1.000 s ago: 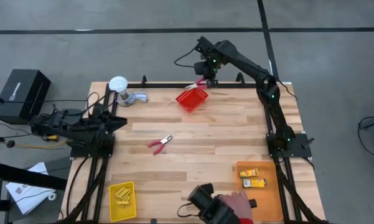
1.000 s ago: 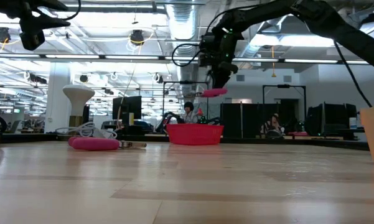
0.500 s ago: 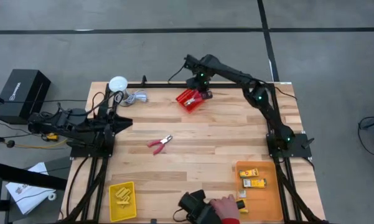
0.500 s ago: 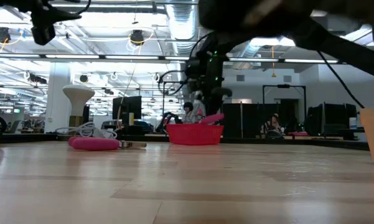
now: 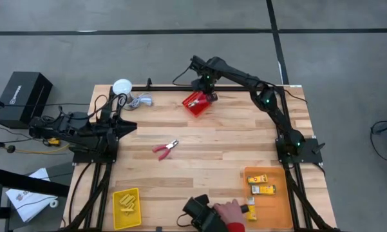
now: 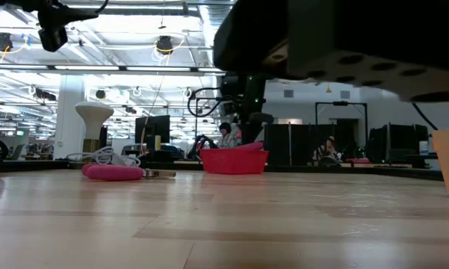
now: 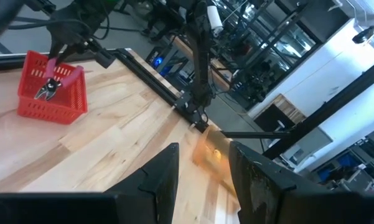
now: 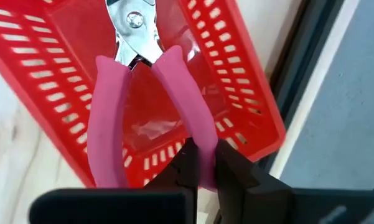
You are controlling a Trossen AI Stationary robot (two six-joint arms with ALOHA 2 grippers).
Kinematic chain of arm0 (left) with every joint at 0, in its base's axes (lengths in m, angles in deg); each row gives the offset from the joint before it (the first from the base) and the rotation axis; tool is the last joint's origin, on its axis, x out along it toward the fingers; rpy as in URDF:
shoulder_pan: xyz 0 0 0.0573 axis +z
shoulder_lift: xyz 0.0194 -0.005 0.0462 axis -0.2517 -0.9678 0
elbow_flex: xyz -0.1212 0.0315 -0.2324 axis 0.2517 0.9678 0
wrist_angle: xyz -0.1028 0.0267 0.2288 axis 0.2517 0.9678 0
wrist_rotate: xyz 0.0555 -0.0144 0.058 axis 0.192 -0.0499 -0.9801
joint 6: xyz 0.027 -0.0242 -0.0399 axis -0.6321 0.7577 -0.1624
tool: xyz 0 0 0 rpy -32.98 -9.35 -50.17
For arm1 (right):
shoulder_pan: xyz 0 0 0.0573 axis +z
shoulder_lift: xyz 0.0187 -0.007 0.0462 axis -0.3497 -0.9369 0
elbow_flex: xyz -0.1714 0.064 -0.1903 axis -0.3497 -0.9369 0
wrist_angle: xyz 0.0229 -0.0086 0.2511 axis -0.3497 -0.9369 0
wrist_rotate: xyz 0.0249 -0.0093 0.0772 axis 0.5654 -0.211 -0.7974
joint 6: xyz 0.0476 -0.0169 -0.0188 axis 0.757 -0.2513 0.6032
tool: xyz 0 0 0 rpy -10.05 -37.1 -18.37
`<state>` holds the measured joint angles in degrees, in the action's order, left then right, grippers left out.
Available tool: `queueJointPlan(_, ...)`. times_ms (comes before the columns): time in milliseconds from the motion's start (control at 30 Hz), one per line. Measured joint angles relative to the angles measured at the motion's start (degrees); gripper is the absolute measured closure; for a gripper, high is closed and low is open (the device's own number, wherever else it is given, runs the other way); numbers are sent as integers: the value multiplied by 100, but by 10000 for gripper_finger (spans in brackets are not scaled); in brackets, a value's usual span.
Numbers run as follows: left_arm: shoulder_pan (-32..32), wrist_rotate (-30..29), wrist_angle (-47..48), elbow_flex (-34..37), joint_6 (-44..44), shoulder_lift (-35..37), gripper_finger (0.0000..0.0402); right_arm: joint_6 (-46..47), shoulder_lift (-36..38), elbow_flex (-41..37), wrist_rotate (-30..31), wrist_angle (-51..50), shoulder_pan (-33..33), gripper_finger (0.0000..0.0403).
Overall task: Pick & Place School Supplies
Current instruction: Put the pink hole puncher into the red bin
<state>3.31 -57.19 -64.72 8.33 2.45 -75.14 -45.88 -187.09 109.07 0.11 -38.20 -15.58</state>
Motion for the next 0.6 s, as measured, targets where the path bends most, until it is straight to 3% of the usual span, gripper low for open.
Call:
queueJointPlan(433,-2,-3,-66,0,17,-2,266,6,0,0,-181,464,-7,382)
queueJointPlan(600,-2,70,-67,0,18,-2,266,535,0,0,-183,618,2,318)
